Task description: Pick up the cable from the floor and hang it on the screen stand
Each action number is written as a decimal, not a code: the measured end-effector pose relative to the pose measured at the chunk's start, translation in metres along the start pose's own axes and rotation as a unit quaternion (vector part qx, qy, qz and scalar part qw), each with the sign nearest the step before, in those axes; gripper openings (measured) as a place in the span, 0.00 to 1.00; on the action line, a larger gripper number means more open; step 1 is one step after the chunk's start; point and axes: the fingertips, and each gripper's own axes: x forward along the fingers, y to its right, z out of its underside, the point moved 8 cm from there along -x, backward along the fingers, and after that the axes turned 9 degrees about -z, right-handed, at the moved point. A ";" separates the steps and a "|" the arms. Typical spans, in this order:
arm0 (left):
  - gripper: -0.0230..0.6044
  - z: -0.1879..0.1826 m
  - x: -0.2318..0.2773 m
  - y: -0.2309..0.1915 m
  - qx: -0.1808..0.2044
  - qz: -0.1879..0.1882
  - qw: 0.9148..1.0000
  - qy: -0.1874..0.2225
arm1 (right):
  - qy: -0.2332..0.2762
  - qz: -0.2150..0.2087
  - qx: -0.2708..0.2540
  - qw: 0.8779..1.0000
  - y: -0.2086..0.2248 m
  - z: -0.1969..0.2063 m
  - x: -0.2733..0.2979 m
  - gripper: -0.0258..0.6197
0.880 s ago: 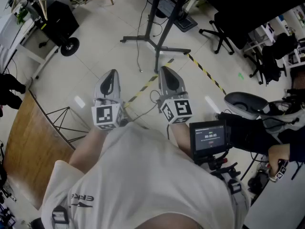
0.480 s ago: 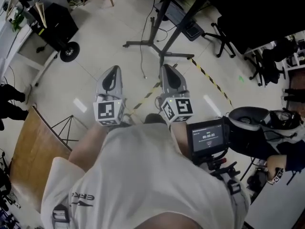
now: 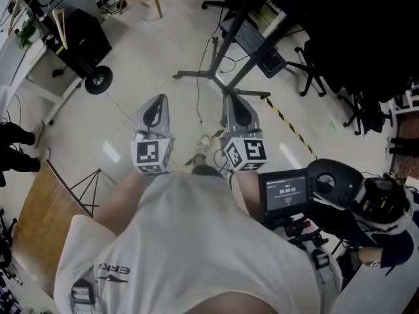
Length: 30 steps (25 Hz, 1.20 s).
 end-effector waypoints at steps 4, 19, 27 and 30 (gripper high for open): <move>0.04 0.002 0.033 0.003 0.010 -0.001 1.000 -0.006 | 0.003 -0.006 0.000 1.000 0.023 -0.002 0.025 0.06; 0.04 -0.013 0.224 0.088 0.022 0.009 0.999 0.023 | 0.023 -0.006 -0.023 0.999 0.184 -0.040 0.097 0.06; 0.04 -0.010 0.300 0.102 0.031 0.034 0.999 0.012 | 0.015 0.006 -0.013 1.000 0.225 -0.039 0.133 0.06; 0.04 -0.009 0.335 0.102 0.032 0.049 0.998 0.010 | 0.015 0.015 -0.018 1.000 0.237 -0.040 0.156 0.06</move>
